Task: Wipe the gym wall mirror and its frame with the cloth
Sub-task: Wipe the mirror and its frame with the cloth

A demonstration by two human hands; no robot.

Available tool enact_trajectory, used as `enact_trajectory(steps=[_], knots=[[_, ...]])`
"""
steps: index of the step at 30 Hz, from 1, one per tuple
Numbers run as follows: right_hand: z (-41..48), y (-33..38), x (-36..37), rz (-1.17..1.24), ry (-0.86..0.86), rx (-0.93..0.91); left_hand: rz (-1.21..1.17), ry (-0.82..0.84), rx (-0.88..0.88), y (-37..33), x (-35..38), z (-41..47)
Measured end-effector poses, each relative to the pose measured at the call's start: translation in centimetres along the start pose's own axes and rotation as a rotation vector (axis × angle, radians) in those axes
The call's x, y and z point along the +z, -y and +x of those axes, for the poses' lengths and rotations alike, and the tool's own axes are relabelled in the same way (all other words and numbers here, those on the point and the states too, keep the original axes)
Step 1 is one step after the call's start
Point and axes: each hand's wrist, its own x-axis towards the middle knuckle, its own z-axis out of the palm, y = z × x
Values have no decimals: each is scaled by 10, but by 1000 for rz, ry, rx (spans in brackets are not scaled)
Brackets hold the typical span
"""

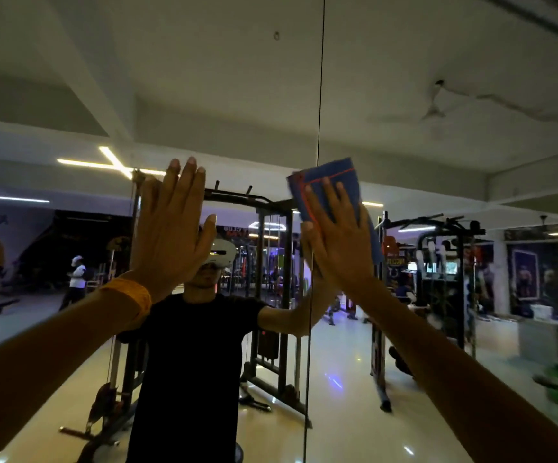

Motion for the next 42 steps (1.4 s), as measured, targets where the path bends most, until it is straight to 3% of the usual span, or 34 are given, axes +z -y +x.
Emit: enact_trajectory(steps=[2, 4, 8, 10, 12, 16, 18, 20, 23, 26, 29, 31, 33, 36, 38, 42], knots=[[-3, -12, 4, -6, -74, 293, 2, -1, 8, -4, 1, -11], [-24, 9, 6, 6, -115, 342, -7, 8, -1, -9, 1, -20], [-87, 64, -2, 43, 45, -86, -72, 31, -25, -28, 1, -48], [-106, 53, -3, 44, 88, -169, -107, 28, -9, -39, 1, -72], [-116, 24, -2, 11, 73, -79, -116, 30, 17, -44, 1, -93], [-141, 16, -1, 44, -37, 352, -51, 26, 8, -50, 7, -113], [-167, 47, 1, 68, 12, 223, -41, 34, -22, -57, 10, -117], [-194, 60, 1, 66, 91, -75, -45, 33, -32, -63, 13, -121], [-193, 22, -4, 12, 104, -265, -58, 25, -6, -67, 14, -124], [-175, -24, -9, -22, 79, 45, -71, 17, -9, -68, 13, -123], [-171, -14, -8, 27, 16, 363, -69, 30, 28, -71, 15, -122], [-185, 18, -4, 28, 22, 282, -70, 53, 63, -78, 17, -119], [-207, 33, -2, 36, 78, 25, -83, 66, 64, -87, 20, -116], [-213, 8, -6, 9, 115, -204, -57, 73, 46, -94, 25, -114], [-201, -21, -7, -8, 84, -101, -42, 72, 47, -94, 27, -115], [-179, -43, -7, 17, -1, 344, -48, 71, 46, -96, 26, -116]])
